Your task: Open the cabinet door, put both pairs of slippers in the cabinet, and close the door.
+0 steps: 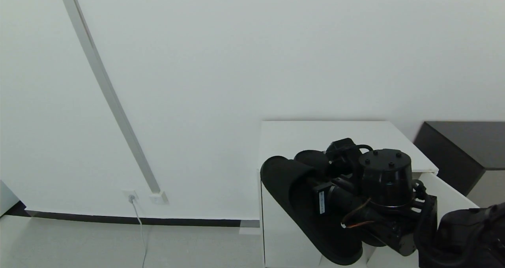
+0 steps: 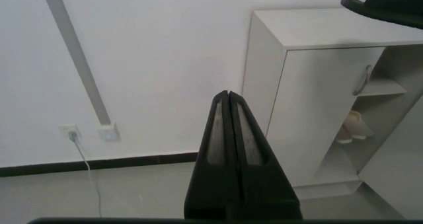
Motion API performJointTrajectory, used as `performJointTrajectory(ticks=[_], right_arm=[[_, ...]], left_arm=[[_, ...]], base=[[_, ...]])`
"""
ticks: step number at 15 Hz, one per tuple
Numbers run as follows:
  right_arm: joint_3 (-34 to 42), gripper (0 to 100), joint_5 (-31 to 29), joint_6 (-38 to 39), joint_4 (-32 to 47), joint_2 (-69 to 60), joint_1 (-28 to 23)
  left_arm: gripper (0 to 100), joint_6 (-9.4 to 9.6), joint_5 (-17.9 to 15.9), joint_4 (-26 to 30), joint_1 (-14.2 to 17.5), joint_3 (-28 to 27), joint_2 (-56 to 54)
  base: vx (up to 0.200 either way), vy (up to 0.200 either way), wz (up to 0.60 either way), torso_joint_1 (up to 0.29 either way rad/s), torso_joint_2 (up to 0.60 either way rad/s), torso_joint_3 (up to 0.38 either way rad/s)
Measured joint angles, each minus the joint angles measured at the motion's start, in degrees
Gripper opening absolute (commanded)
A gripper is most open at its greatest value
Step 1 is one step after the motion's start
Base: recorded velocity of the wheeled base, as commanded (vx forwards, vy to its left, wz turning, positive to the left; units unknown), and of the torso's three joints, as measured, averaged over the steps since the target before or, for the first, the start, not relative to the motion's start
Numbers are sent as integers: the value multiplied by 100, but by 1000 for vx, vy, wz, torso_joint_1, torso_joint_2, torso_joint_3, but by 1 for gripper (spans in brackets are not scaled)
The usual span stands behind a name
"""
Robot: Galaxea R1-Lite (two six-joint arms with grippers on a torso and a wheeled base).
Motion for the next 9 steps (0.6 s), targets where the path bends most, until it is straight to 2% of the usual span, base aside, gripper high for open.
performJointTrajectory(ticks=[9], right_arm=[[28, 0, -11, 2, 2, 35, -11]], left_arm=[[0, 0, 0, 0, 0, 0, 0]], base=[[0, -200, 0, 2, 6, 3]])
